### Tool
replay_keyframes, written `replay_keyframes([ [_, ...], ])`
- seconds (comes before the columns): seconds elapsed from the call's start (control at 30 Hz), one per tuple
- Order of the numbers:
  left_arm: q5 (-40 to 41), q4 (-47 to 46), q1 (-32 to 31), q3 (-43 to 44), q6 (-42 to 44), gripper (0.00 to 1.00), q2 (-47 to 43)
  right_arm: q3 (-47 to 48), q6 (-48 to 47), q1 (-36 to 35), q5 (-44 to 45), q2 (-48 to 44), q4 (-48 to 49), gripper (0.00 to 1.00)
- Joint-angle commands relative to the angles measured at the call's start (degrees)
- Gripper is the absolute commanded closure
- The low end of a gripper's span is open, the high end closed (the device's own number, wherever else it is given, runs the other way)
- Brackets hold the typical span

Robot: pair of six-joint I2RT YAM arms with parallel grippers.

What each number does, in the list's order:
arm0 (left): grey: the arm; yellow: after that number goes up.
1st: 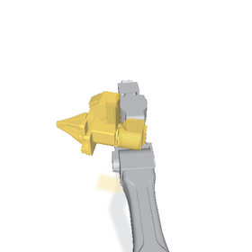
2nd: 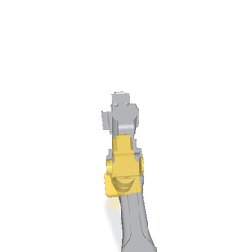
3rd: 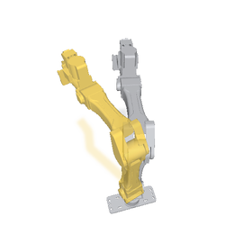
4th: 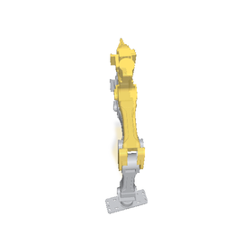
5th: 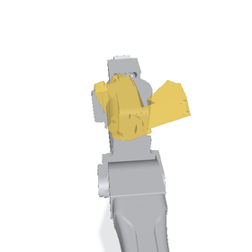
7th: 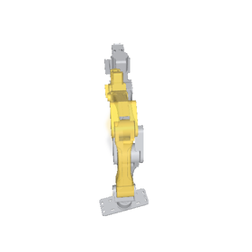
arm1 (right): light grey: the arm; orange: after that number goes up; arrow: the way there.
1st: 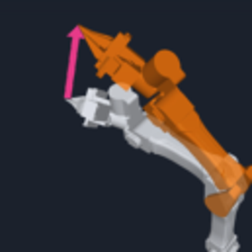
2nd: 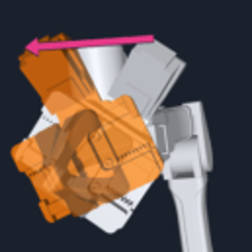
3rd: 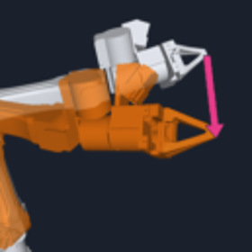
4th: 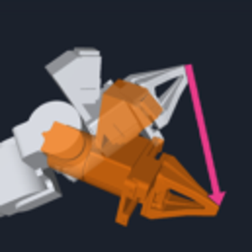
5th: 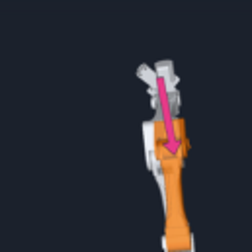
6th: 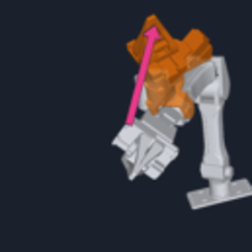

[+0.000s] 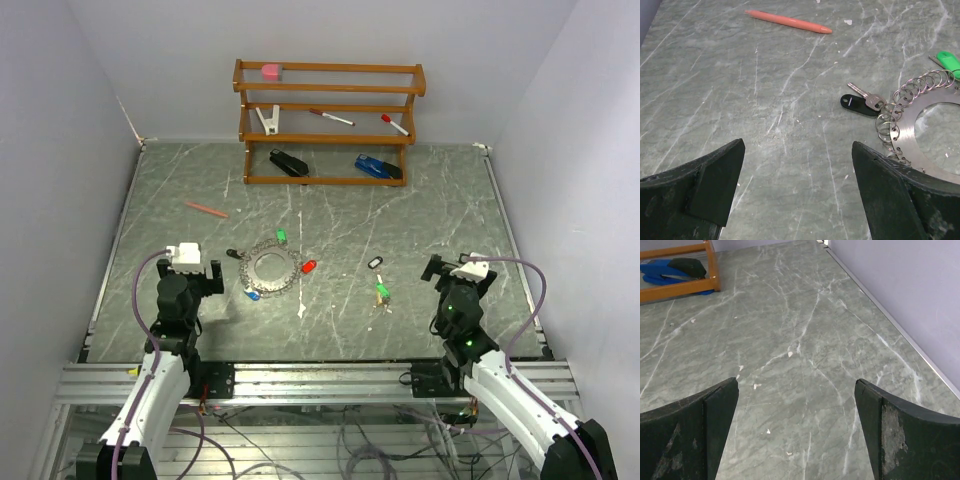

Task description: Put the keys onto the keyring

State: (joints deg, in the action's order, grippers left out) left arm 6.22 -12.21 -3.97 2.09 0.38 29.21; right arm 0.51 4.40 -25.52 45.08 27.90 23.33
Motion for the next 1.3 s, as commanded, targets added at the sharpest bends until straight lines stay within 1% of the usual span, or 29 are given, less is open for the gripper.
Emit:
replay_keyframes([
  [0.0, 0.6, -2.6, -0.5, 1.8, -0.6, 0.01, -0.2, -5.6, -0.1, -0.3, 1.4, -0.2, 1.7, 0.0],
  [0.53, -0.3, -2.5, -0.5, 1.9, -0.1, 0.01, -0.5, -5.5, -0.4, -0.4, 1.4, 0.2, 2.2, 0.0],
  [0.6, -3.1, -1.1, -0.5, 2.9, 1.2, 0.01, -0.7, -4.4, -0.7, -0.3, 0.3, 0.1, 0.7, 0.0],
  [0.77, -4.4, 2.3, -0.5, 6.3, 1.6, 0.01, 0.1, -4.2, -0.7, -0.3, 0.1, 1.4, 1.2, 0.0],
  [0.9, -8.0, 6.2, -0.5, 10.8, 3.1, 0.01, 2.0, -4.1, -0.5, -0.3, 0.5, 0.1, 0.2, 0.0],
  [0.97, -9.1, 7.5, -0.5, 12.8, 3.9, 0.03, 2.7, -4.1, -0.4, -0.3, 0.5, -0.1, 0.2, 0.0],
  [1.0, -9.9, 8.0, -0.5, 14.1, 5.4, 0.07, 2.8, -4.2, -0.4, -0.3, 0.5, 0.0, 0.2, 0.0],
  [1.07, -12.3, 7.1, -0.5, 16.0, 10.3, 0.08, 2.7, -3.8, -0.8, -0.3, 0.2, -0.2, -0.3, 0.0],
  [1.1, -12.0, 6.3, -0.5, 16.9, 11.7, 0.07, 2.5, -2.5, -2.3, -0.3, 0.3, -0.3, -0.5, 0.0],
  [1.13, -10.7, 5.5, -0.5, 17.7, 12.2, 0.06, 2.5, 0.9, -1.4, -0.4, 0.5, 0.5, -4.6, 0.0],
  [1.17, -10.1, 5.2, -0.5, 18.7, 12.5, 0.06, 2.7, 5.4, -0.2, -0.3, 2.2, 4.0, -7.9, 0.0],
  [1.2, -9.8, 5.3, -0.5, 19.6, 12.9, 0.05, 3.0, 9.6, -3.2, -0.4, 4.1, 7.1, -8.5, 0.0],
  [1.23, -10.2, 5.5, -0.5, 20.3, 13.5, 0.06, 3.6, 13.8, -5.8, -0.4, 3.9, 10.3, -8.8, 0.0],
  [1.27, -11.3, 5.7, -0.5, 20.8, 14.8, 0.07, 4.2, 18.9, -6.5, -0.4, 4.1, 13.6, -10.1, 0.0],
])
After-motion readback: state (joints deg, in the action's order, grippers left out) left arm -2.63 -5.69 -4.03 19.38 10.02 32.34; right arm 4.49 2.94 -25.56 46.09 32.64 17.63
